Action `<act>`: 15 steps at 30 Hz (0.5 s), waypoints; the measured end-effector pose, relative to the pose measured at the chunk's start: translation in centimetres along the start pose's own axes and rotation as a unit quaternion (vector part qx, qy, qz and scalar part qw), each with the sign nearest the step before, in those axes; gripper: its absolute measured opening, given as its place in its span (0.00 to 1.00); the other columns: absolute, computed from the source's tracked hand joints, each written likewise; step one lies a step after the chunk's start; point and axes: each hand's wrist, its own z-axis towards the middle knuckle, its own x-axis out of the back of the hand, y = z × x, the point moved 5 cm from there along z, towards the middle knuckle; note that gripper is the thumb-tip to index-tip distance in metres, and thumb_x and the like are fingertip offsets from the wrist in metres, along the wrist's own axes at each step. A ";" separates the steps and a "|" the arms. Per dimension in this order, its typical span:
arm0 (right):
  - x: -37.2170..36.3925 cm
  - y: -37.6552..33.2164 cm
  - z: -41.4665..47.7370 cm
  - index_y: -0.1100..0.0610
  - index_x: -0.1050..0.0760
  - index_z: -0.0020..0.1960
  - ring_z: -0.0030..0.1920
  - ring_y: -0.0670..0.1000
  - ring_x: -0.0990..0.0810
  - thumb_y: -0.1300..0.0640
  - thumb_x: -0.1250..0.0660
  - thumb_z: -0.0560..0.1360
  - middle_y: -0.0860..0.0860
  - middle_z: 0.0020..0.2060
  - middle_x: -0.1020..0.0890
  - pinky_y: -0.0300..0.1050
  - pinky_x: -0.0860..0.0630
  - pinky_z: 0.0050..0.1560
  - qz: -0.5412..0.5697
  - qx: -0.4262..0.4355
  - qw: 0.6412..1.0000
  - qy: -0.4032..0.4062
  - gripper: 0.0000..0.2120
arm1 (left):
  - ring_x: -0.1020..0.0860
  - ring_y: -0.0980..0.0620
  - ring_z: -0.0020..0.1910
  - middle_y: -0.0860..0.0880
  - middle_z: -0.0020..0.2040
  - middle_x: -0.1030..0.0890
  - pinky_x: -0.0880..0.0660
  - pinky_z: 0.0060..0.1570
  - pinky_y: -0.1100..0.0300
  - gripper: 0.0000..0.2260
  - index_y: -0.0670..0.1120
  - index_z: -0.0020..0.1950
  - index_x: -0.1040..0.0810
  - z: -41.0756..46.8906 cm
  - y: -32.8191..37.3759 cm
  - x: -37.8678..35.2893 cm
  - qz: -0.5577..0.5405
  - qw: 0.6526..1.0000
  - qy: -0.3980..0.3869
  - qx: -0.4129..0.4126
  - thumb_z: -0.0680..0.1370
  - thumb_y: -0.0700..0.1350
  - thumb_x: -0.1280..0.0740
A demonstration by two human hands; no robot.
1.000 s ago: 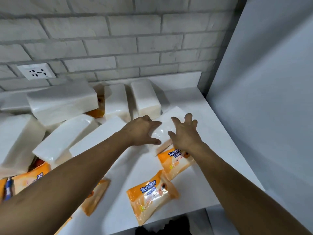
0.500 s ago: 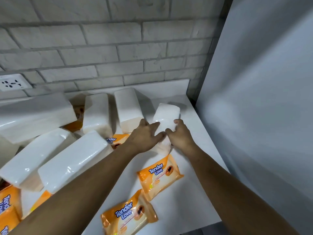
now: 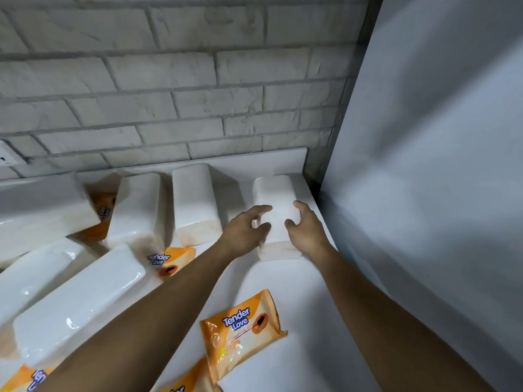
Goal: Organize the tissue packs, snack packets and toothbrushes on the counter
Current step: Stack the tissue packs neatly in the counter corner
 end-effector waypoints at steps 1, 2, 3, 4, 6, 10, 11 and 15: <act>0.3 0.1 0.5 0.51 0.37 0.79 0.74 0.55 0.30 0.58 0.37 0.82 0.53 0.76 0.31 0.40 0.34 0.62 -0.002 -0.001 1.000 0.003 0.27 | 0.17 0.51 0.47 0.60 0.48 0.19 0.19 0.61 0.47 0.19 0.63 0.70 0.23 0.3 0.3 -0.2 0.003 1.000 0.001 -0.003 0.80 0.49 0.31; 0.6 0.3 1.0 0.51 0.37 0.79 0.73 0.56 0.30 0.58 0.37 0.82 0.53 0.76 0.31 0.40 0.33 0.62 -0.002 -0.003 1.000 0.006 0.27 | 0.16 0.51 0.47 0.57 0.54 0.19 0.19 0.61 0.48 0.20 0.64 0.70 0.24 0.8 0.7 -0.4 0.006 1.000 0.002 -0.009 0.79 0.50 0.30; 0.9 0.4 1.4 0.51 0.37 0.80 0.73 0.56 0.30 0.59 0.38 0.82 0.53 0.76 0.31 0.40 0.33 0.62 -0.002 -0.002 1.000 0.010 0.27 | 0.16 0.51 0.47 0.54 0.60 0.21 0.19 0.61 0.48 0.21 0.65 0.71 0.24 1.2 0.9 -0.7 0.010 1.000 0.001 -0.015 0.79 0.52 0.30; 1.1 0.5 1.9 0.51 0.37 0.80 0.73 0.56 0.29 0.59 0.38 0.82 0.53 0.76 0.31 0.39 0.33 0.61 -0.001 -0.002 1.000 0.013 0.26 | 0.15 0.50 0.47 0.52 0.64 0.23 0.19 0.61 0.48 0.21 0.66 0.71 0.25 1.6 1.1 -0.9 0.014 1.000 0.000 -0.019 0.78 0.54 0.29; 1.5 0.7 3.0 0.52 0.36 0.80 0.73 0.56 0.29 0.61 0.38 0.82 0.54 0.76 0.32 0.37 0.34 0.61 0.005 -0.003 1.000 0.014 0.26 | 0.15 0.50 0.44 0.50 0.67 0.25 0.19 0.61 0.49 0.22 0.66 0.72 0.26 2.5 1.3 -1.5 0.020 1.000 -0.006 -0.022 0.78 0.55 0.28; 2.3 1.1 4.7 0.52 0.35 0.79 0.72 0.58 0.29 0.62 0.39 0.83 0.55 0.75 0.31 0.41 0.32 0.66 0.019 -0.007 1.000 0.013 0.25 | 0.14 0.48 0.44 0.49 0.66 0.26 0.18 0.58 0.49 0.25 0.71 0.71 0.29 4.4 1.7 -2.6 0.018 1.000 -0.006 -0.017 0.75 0.60 0.29; 2.5 1.1 5.1 0.52 0.34 0.79 0.72 0.58 0.28 0.62 0.39 0.83 0.56 0.75 0.31 0.44 0.31 0.68 0.022 -0.008 1.000 0.012 0.25 | 0.15 0.48 0.47 0.49 0.65 0.26 0.18 0.59 0.49 0.25 0.73 0.70 0.30 4.9 1.7 -2.7 0.021 1.000 -0.005 -0.016 0.73 0.62 0.30; 3.0 1.4 6.8 0.52 0.33 0.78 0.70 0.59 0.28 0.62 0.40 0.83 0.57 0.73 0.30 0.47 0.29 0.70 0.018 -0.006 1.000 0.014 0.24 | 0.16 0.47 0.50 0.50 0.65 0.26 0.18 0.58 0.49 0.26 0.72 0.72 0.31 6.5 2.1 -3.3 0.022 1.000 -0.007 -0.020 0.76 0.60 0.30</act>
